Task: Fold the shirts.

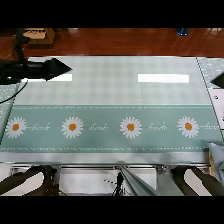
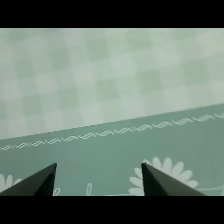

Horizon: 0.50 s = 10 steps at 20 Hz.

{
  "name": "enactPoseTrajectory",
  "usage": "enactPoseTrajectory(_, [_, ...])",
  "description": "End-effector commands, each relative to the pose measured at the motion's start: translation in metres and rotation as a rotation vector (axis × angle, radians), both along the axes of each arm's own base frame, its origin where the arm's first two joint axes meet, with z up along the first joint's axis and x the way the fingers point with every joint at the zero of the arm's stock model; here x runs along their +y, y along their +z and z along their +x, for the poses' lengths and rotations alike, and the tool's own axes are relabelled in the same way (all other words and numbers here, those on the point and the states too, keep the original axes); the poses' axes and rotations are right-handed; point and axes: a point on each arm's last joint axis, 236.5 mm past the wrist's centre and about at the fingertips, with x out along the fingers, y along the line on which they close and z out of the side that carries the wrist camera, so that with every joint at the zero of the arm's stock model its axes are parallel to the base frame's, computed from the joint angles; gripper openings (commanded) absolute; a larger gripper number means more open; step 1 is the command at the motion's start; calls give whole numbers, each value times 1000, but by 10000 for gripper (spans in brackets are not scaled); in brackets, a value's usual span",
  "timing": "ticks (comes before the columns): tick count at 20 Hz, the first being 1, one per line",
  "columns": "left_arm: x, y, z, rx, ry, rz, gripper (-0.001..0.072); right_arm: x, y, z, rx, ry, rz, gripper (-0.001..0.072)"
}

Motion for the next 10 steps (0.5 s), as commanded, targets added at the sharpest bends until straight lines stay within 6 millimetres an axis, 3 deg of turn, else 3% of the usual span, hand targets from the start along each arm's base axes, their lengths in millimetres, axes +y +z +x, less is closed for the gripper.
enactPoseTrajectory(1, [2,-33,-19,90,-11,366,720,69,-27,38,18,193,4,611])
enactPoseTrajectory(4, [6,-52,-38,143,-22,562,720,98,-42,49,36,247,19,611])
enactPoseTrajectory(6, [10,-58,-48,185,8,633,720,109,-49,46,65,277,23,609])
enactPoseTrajectory(10, [3,-57,-48,171,-4,625,720,112,-53,39,98,294,21,605])
